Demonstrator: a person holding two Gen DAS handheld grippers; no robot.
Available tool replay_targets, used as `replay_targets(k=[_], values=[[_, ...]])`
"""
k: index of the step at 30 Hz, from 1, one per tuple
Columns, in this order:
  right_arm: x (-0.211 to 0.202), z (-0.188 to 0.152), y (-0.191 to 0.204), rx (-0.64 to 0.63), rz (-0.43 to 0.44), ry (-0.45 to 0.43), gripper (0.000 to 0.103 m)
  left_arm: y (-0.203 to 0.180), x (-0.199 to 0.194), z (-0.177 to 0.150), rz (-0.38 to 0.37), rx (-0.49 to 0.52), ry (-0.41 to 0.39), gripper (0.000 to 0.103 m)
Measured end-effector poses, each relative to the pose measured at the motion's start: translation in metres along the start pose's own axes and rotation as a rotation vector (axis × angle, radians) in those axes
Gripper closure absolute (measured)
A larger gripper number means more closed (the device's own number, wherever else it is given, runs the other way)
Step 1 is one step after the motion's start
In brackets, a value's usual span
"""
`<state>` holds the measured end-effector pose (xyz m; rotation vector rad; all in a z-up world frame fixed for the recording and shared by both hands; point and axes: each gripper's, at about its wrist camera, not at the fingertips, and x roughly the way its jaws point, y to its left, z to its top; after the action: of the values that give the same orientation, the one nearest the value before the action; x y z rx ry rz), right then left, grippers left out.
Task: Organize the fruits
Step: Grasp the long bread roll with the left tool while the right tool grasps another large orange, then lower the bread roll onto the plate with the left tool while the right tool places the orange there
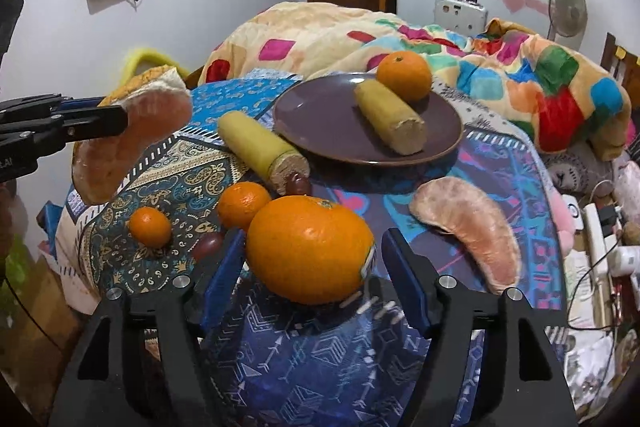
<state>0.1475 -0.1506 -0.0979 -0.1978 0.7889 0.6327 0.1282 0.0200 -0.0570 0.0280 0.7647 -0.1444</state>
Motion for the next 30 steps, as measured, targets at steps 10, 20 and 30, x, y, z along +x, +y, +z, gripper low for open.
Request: replay_targets(k=[10, 20, 30], values=[[-0.001, 0.000, 0.002, -0.014, -0.007, -0.005, 0.042, -0.002, 0.007, 0.013, 0.000, -0.005, -0.015, 0.079], [-0.024, 0.031, -0.028, 0.008, -0.078, -0.106, 0.042, -0.001, 0.032, 0.045, 0.011, 0.005, -0.029, 0.079], [-0.018, 0.065, -0.059, 0.016, -0.146, -0.161, 0.042, 0.006, 0.070, 0.084, 0.027, 0.006, -0.047, 0.079]])
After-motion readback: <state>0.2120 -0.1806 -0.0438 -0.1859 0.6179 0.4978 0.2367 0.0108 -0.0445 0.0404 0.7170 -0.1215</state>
